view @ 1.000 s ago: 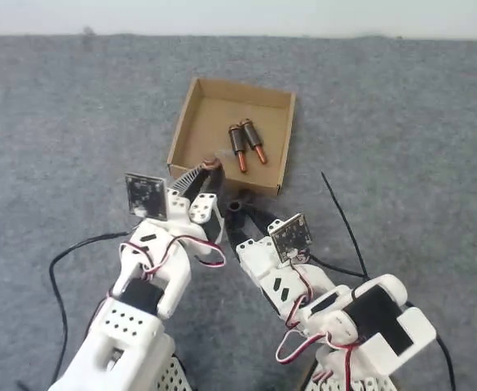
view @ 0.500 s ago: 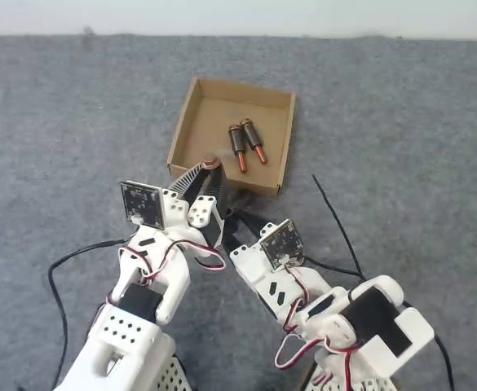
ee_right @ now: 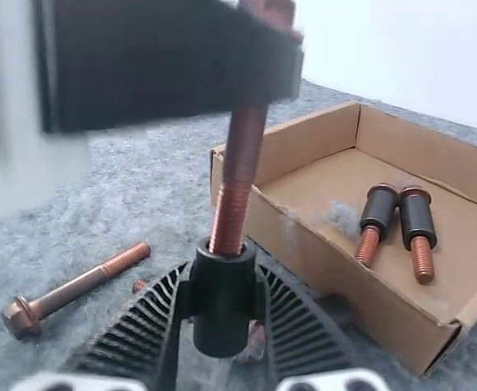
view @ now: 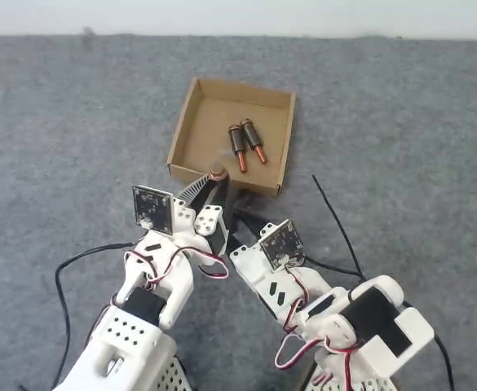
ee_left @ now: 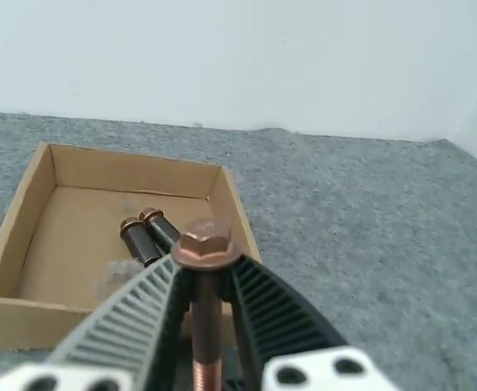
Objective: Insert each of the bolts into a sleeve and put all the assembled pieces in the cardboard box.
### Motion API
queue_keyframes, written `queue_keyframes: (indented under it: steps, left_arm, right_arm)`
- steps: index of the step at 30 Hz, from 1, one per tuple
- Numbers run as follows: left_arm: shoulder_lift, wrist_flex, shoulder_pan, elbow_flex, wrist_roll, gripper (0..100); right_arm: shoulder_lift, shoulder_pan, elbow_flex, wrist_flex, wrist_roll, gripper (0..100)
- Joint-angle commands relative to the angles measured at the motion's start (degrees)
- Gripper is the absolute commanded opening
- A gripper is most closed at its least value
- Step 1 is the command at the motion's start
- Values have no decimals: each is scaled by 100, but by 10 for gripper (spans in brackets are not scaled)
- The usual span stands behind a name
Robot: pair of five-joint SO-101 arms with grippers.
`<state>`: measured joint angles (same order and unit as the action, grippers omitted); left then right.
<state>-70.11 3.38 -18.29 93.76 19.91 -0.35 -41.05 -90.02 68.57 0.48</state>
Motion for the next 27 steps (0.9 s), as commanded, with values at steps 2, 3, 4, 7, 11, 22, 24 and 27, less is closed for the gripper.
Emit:
queue_keyframes:
  steps: [2, 3, 4, 7, 11, 22, 24, 27]
  left_arm:
    - [-158, 18, -26, -40, -44, 11]
    - [-158, 18, -26, -31, -44, 11]
    - [-158, 18, -26, -22, -44, 11]
    - [-158, 18, -18, -13, -53, 11]
    - [-158, 18, -44, 198, -422, 11]
    - [-158, 273, -229, 268, -448, 11]
    - [-158, 343, -229, 268, -448, 11]
    - [-158, 413, -229, 277, -457, 11]
  right_arm:
    - [-84, -48, -79, 22, 88, 6]
    - [-84, -48, -79, 22, 88, 6]
    - [-84, -48, -79, 22, 88, 6]
    - [-84, -40, -88, 22, 88, 6]
    - [-84, 40, -158, 268, 88, 6]
    - [-84, 171, -360, 901, 88, 6]
    - [-84, 180, -360, 910, 88, 6]
    - [-84, 180, -360, 910, 88, 6]
